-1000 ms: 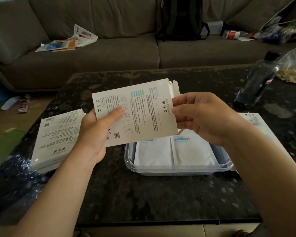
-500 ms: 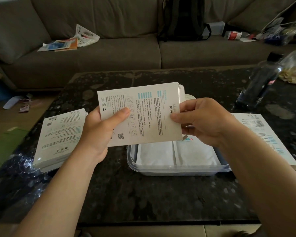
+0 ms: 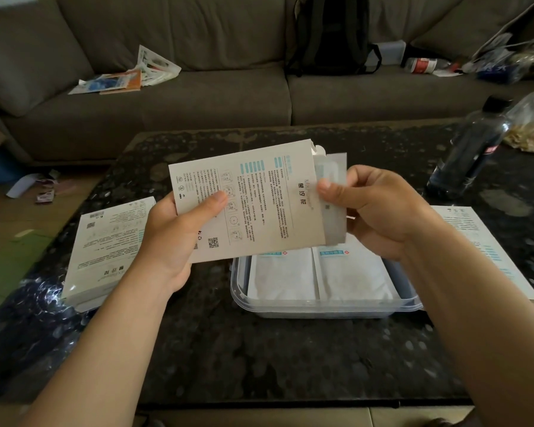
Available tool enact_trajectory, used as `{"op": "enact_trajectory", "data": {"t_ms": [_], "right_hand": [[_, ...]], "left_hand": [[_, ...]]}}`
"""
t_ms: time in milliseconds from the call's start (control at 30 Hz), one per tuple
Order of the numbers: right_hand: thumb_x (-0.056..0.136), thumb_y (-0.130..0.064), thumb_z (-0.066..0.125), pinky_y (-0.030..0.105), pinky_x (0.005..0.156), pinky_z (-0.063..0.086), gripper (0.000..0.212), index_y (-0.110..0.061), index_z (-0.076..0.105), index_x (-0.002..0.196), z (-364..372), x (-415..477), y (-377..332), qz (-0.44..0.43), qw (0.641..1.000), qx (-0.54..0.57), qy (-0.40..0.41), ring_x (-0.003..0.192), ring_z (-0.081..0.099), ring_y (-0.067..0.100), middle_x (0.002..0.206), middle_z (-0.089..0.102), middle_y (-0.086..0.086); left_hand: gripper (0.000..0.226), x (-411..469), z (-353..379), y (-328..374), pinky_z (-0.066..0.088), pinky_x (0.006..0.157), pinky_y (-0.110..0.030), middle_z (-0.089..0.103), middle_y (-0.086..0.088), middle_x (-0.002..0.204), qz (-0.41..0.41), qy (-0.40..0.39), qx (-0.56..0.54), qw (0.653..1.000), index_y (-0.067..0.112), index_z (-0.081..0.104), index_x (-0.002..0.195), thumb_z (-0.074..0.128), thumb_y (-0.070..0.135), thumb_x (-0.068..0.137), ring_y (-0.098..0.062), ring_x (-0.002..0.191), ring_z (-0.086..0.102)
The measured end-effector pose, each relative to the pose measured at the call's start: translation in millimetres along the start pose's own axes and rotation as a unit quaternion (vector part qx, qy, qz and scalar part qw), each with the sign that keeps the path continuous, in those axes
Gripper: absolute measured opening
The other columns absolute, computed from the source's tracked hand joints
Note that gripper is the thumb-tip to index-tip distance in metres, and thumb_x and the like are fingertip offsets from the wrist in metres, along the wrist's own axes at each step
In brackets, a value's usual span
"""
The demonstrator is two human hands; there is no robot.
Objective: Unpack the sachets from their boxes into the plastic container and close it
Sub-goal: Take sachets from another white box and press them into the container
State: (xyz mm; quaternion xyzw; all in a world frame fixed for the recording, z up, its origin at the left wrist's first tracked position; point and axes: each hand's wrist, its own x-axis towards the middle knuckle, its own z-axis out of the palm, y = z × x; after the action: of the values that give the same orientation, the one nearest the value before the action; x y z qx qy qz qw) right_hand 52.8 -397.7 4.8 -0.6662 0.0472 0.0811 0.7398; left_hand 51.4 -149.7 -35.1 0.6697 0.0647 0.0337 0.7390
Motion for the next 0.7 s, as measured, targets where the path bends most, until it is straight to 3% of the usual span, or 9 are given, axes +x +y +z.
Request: {"op": "enact_trajectory", "data": {"t_ms": [167, 367, 467, 533, 600, 700], "right_hand": [[0.091, -0.029, 0.066, 0.038, 0.069, 0.062, 0.027, -0.008, 0.062, 0.109, -19, 0, -9, -0.005, 0.997, -0.045, 0.065, 0.093, 0.074, 0.022, 0.099, 0.077, -0.001], [0.094, -0.03, 0.066, 0.023, 0.051, 0.055, 0.014, -0.022, 0.064, 0.105, -26, 0, -11, -0.06, 0.977, -0.119, 0.169, 0.077, 0.073, 0.012, 0.094, 0.072, -0.009], [0.092, -0.024, 0.069, 0.019, 0.047, 0.053, 0.034, -0.025, 0.056, 0.124, -27, 0, -13, -0.088, 0.965, -0.159, 0.191, 0.073, 0.072, 0.01, 0.098, 0.069, -0.009], [0.091, -0.018, 0.07, 0.024, 0.051, 0.057, 0.057, -0.038, 0.045, 0.138, -28, -2, -15, -0.121, 0.965, -0.163, 0.167, 0.078, 0.073, 0.011, 0.098, 0.067, -0.009], [0.093, -0.013, 0.067, 0.029, 0.06, 0.062, 0.057, -0.044, 0.048, 0.136, -29, -5, -17, -0.155, 0.962, -0.184, 0.132, 0.085, 0.074, 0.009, 0.103, 0.068, -0.009], [0.098, -0.011, 0.06, 0.03, 0.071, 0.064, 0.016, -0.02, 0.072, 0.105, -30, -6, -19, -0.188, 0.945, -0.246, 0.102, 0.091, 0.071, 0.003, 0.103, 0.07, -0.012]], "left_hand": [[0.023, 5, -9, -1, 0.059, 0.096, -0.051, 0.081, 0.005, 0.111, -0.007, 0.04, 0.013, 0.999, 0.025, 0.076, 0.115, 0.077, 0.021, 0.092, -0.016, 0.104, 0.077], [0.018, 8, -11, -2, 0.061, 0.093, -0.048, 0.081, 0.007, 0.106, -0.01, 0.091, 0.003, 0.996, 0.027, 0.078, 0.108, 0.079, 0.02, 0.092, -0.014, 0.099, 0.078], [0.015, 8, -10, -2, 0.062, 0.089, -0.045, 0.082, 0.009, 0.103, -0.014, 0.109, 0.003, 0.994, 0.028, 0.078, 0.105, 0.08, 0.021, 0.092, -0.012, 0.094, 0.079], [0.014, 8, -10, -2, 0.063, 0.088, -0.044, 0.082, 0.009, 0.102, -0.016, 0.111, 0.001, 0.994, 0.028, 0.078, 0.104, 0.08, 0.021, 0.092, -0.011, 0.094, 0.079], [0.015, 7, -9, -2, 0.063, 0.088, -0.044, 0.082, 0.009, 0.102, -0.016, 0.11, 0.003, 0.994, 0.028, 0.078, 0.105, 0.08, 0.021, 0.092, -0.012, 0.094, 0.079], [0.015, 8, -9, -3, 0.063, 0.088, -0.045, 0.082, 0.009, 0.102, -0.015, 0.115, 0.003, 0.993, 0.027, 0.078, 0.105, 0.081, 0.022, 0.091, -0.012, 0.095, 0.079]]}}
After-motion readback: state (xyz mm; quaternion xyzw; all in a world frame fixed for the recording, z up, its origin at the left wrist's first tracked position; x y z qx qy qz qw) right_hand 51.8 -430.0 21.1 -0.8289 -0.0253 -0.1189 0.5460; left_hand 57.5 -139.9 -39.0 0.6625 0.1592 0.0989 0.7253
